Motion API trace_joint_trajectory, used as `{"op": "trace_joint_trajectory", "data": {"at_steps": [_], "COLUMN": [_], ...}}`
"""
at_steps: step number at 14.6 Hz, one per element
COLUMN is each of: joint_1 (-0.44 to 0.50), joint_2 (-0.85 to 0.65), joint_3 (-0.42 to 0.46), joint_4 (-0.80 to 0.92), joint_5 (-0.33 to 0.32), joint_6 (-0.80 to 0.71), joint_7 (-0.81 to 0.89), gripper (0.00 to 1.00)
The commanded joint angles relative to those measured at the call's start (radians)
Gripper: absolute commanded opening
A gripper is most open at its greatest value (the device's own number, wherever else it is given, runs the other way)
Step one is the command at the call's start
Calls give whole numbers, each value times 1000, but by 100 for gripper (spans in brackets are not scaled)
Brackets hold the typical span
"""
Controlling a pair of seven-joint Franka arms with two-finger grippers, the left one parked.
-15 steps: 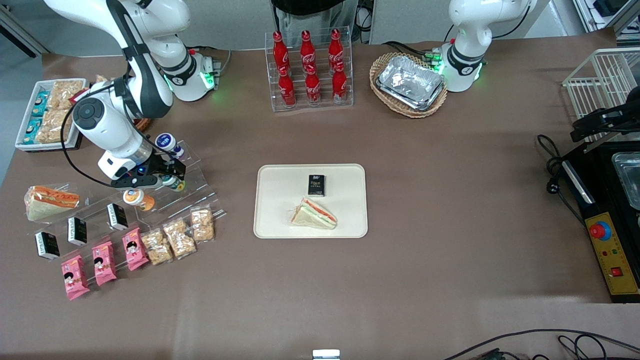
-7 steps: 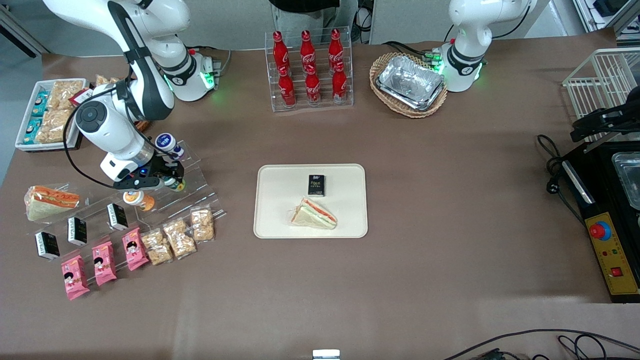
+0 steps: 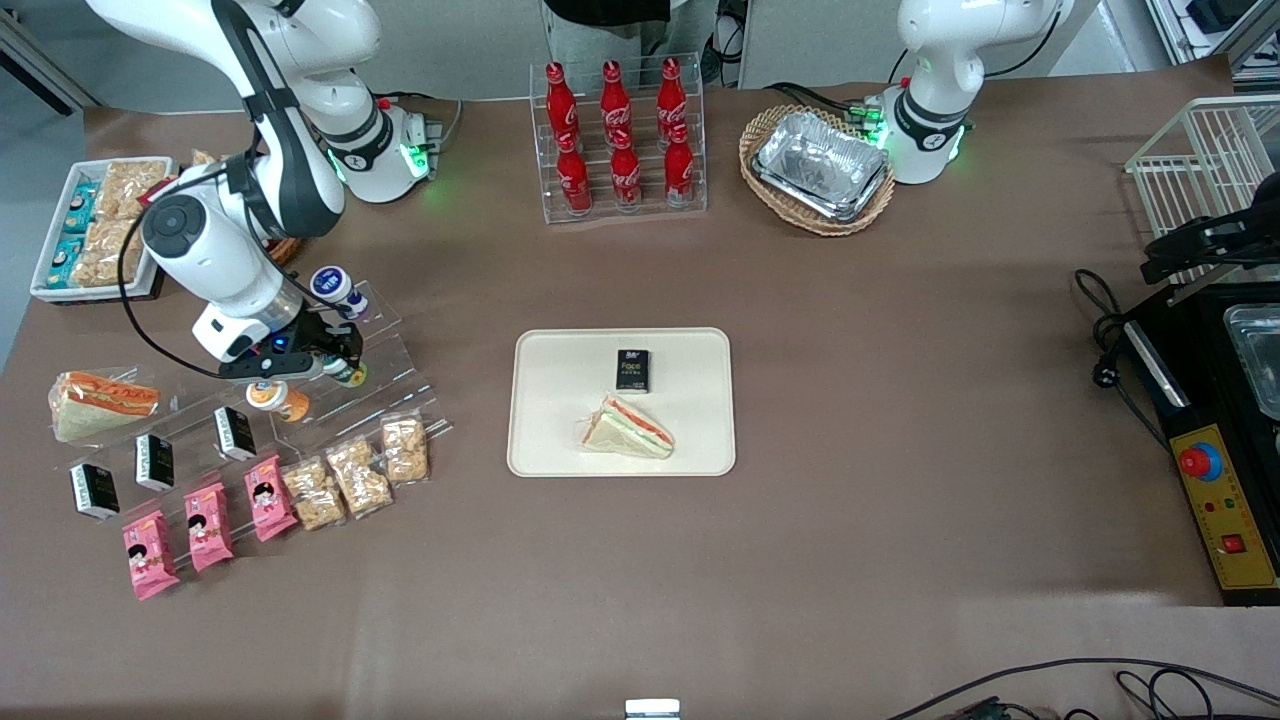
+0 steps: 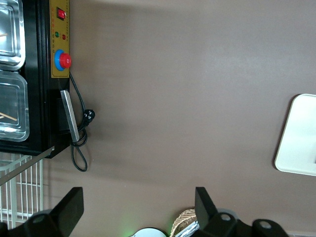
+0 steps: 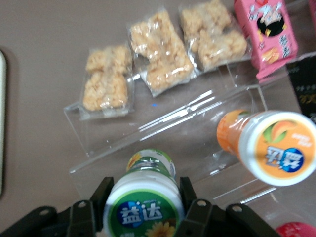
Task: Place green gum on tray
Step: 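Lift the green gum bottle up out of the rack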
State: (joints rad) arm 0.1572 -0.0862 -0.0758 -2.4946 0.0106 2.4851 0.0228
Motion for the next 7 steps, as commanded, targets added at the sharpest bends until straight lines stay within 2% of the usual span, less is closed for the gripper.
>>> {"op": "trace_joint_trajectory", "data": {"at_steps": [1, 5, 7], "joint_1": [7, 10, 13], "joint_2": [-105, -130, -122], "joint_3": [-9, -4, -1], "joint_4": [69, 360, 501], "joint_5": [-15, -12, -1], "joint_6": [-133, -522, -671], "joint_7": [-20, -24, -14], "gripper": [48, 43, 42]}}
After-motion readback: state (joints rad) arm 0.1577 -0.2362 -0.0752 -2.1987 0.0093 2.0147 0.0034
